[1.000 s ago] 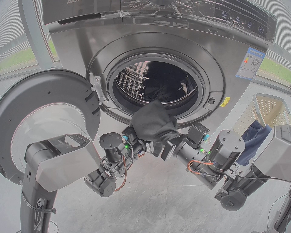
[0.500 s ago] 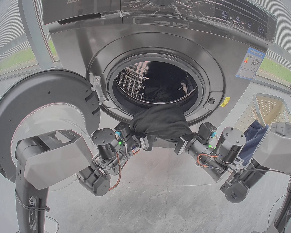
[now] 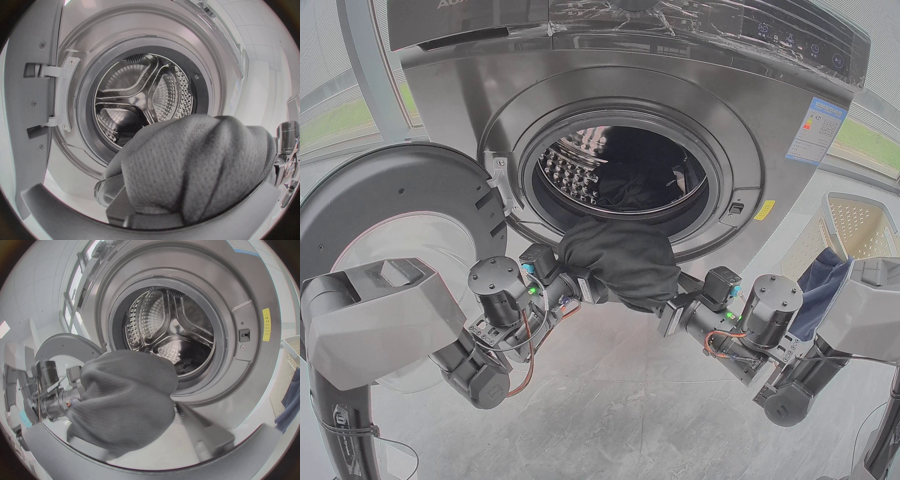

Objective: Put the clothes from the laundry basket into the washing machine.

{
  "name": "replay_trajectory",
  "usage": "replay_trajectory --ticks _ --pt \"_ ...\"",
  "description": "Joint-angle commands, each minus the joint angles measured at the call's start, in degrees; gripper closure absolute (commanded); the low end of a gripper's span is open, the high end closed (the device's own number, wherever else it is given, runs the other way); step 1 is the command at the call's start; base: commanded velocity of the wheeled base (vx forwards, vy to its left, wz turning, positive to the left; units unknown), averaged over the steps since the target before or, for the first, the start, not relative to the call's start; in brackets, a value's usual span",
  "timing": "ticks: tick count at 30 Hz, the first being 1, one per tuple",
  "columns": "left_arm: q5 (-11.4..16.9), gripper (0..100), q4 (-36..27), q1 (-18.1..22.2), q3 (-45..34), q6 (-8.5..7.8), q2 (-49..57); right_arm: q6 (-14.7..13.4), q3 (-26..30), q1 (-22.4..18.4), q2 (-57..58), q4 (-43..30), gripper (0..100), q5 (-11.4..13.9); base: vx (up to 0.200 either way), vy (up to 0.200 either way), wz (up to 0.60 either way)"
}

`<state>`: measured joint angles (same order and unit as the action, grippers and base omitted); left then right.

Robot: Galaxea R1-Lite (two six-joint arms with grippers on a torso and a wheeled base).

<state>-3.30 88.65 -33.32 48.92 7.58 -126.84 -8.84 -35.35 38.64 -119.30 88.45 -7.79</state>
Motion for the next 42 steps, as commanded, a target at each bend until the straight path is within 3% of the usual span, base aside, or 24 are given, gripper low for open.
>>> replay_trajectory --ticks 1,5,8,12,15,20,27,31,35,42 --pt "0.1 100 0.0 -1.2 -8.8 0.77 8.2 3.6 9.4 -0.2 6.1 -0.1 0 4.9 0.000 0.000 0.00" --pt "0.1 100 -0.1 -4.7 -19.4 0.77 15.1 7.0 17.2 -0.4 10.8 0.0 0 8.9 0.000 0.000 0.00" --pt "0.1 100 -0.1 -6.9 -26.6 0.68 19.1 6.9 17.8 -1.1 13.6 -0.1 0 8.2 0.000 0.000 0.00" --pt "-0.1 100 0.0 -8.1 -30.8 0.77 22.7 6.9 17.1 -6.4 15.1 -0.1 0 7.9 0.000 0.000 0.00" --pt "0.0 100 0.0 -7.7 -31.2 0.68 23.7 6.9 17.4 -9.1 15.3 -0.1 0 6.1 0.000 0.000 0.00" --pt "0.5 100 0.0 -7.4 -31.4 0.94 23.7 6.9 18.0 -8.3 15.2 -0.3 0 1.9 0.000 0.000 0.00" --pt "0.0 100 0.0 -6.8 -30.6 0.59 21.2 6.8 19.8 -6.1 14.7 -0.1 0 1.8 0.000 0.000 0.00" --pt "-0.5 100 0.0 -5.7 -29.0 0.50 19.8 6.4 20.8 -3.2 15.3 -0.1 0 3.7 0.000 0.000 0.00" --pt "-1.5 100 0.0 -3.8 -26.9 0.59 18.4 3.8 21.1 -0.1 15.1 -0.1 0 6.6 0.000 0.000 0.00" --pt "-1.7 100 0.0 -0.3 -24.7 0.77 17.5 3.7 22.3 -0.8 15.0 -0.1 0 6.5 0.000 0.000 0.00"
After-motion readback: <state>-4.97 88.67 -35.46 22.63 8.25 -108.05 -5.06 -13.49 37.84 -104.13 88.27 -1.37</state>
